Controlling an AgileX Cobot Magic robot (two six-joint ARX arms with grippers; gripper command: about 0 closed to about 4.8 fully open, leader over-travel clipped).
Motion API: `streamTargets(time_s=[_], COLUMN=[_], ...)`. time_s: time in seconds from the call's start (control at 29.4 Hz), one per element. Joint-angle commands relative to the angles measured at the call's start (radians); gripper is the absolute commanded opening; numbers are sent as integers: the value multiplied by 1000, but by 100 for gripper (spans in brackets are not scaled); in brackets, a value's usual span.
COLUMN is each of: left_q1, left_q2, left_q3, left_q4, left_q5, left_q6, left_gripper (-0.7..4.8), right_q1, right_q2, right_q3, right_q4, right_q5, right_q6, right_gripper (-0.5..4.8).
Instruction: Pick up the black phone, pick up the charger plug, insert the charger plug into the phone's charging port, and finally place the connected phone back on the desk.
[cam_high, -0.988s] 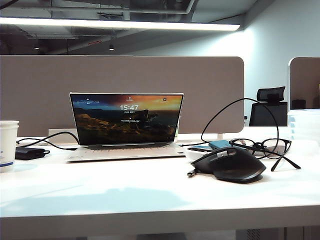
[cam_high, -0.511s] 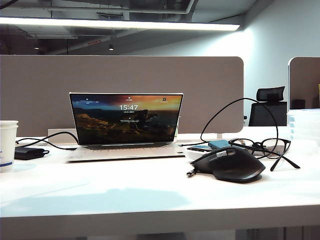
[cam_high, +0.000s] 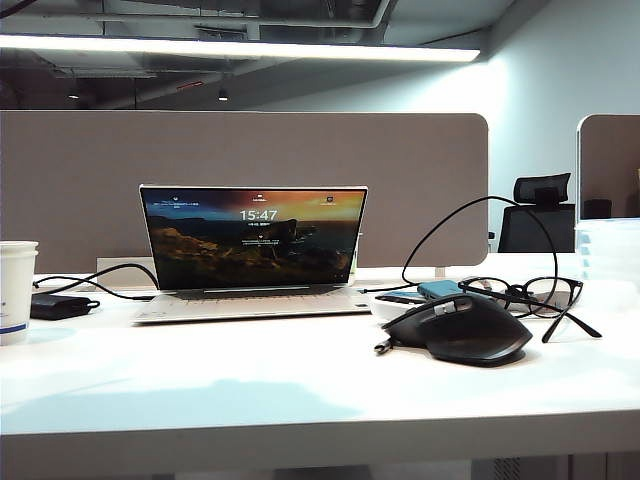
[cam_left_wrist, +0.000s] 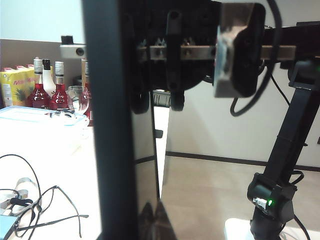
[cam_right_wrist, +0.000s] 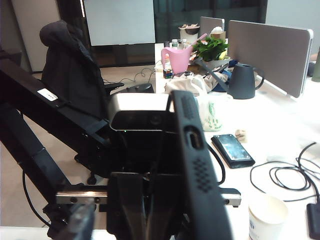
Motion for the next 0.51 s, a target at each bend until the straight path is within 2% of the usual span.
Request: streamTargets(time_s=[0.03, 0.1, 0.24, 0.44, 0.51], left_q1=[-1, -1, -1, -1, -1], left_q2=[-4, -4, -4, -4, -4], left_q3=[5, 5, 5, 5, 5], left_q4=[34, 35, 35, 34, 34], left_q5=[24, 26, 26, 21, 21], left_q6=[4, 3, 0, -4, -3], left_gripper=[-6, -6, -6, -2, 28], right_q1=[3, 7, 7, 6, 5], right_q2=[7, 7, 7, 7, 6], right_q3=[3, 3, 3, 3, 3], right_q4=[26, 31, 46, 38, 39], right_q5=[14, 29, 29, 27, 25], right_q6=[4, 4, 4, 4, 4], right_gripper=[146, 77, 0, -1, -1])
